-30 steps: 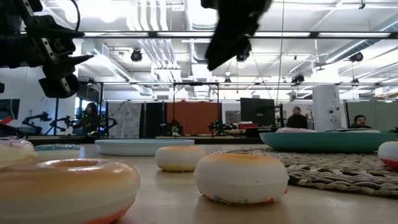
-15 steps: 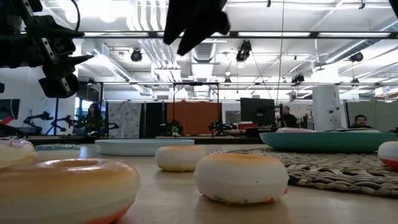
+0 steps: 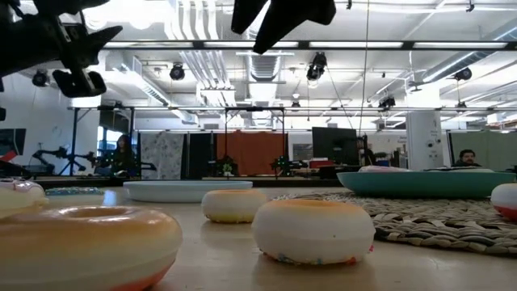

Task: Pick & Place donuts
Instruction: Put the large purple donut onto the green plate

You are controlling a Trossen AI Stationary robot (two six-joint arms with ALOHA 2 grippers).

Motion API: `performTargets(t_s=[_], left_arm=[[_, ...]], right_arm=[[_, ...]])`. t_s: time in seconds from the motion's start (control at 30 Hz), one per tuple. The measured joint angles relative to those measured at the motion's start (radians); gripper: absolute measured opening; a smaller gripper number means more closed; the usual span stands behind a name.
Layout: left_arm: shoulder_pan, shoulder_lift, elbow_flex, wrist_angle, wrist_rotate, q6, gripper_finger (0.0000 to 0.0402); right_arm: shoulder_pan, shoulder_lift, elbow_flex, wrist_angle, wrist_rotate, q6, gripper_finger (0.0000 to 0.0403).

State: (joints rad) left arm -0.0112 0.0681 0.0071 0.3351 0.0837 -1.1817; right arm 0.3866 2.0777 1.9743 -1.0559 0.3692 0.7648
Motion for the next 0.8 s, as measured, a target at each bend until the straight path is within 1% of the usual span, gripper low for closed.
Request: performTargets(t_s=[0.13, 0.2, 0.27, 0.37, 0.47, 0.57, 0.63, 0.7, 0.8], left_arm=[[-0.009, 0.003, 0.010, -0.005, 0.002, -0.100, 0.0151], [-0.030, 0.025, 0.055, -0.025, -0.015, -0.074, 0.0151], [-0.057, 0.059, 0.119, -0.049, -0.071, -0.024, 0.0149], [-0.110, 0.166, 0.235, -0.099, -0.146, 0.063, 0.0146], [-0.180, 0.327, 0.355, -0.181, -0.152, 0.132, 0.0145], [-0.279, 0.503, 0.482, -0.370, -0.160, 0.175, 0.0144], [-0.362, 0.622, 0.560, -0.546, -0.197, 0.191, 0.0144], [-0.461, 0.732, 0.642, -0.701, -0.268, 0.203, 0.0144], [-0.626, 0.883, 0.737, -0.916, -0.424, 0.167, 0.0144]], right_arm=[[0.000, -0.008, 0.000, -0.052, 0.007, -0.007, 0.0190], [-0.002, -0.015, -0.001, -0.088, 0.022, -0.014, 0.0190], [-0.002, -0.022, -0.003, -0.120, 0.041, -0.042, 0.0189], [0.000, -0.045, -0.021, -0.148, 0.057, -0.083, 0.0189], [-0.003, -0.087, -0.082, -0.155, 0.073, -0.110, 0.0189], [-0.006, -0.155, -0.181, -0.155, 0.080, -0.097, 0.0189], [-0.006, -0.213, -0.262, -0.150, 0.080, -0.076, 0.0189], [0.000, -0.285, -0.339, -0.130, 0.080, -0.048, 0.0189], [0.009, -0.387, -0.439, -0.085, 0.094, 0.001, 0.0189]])
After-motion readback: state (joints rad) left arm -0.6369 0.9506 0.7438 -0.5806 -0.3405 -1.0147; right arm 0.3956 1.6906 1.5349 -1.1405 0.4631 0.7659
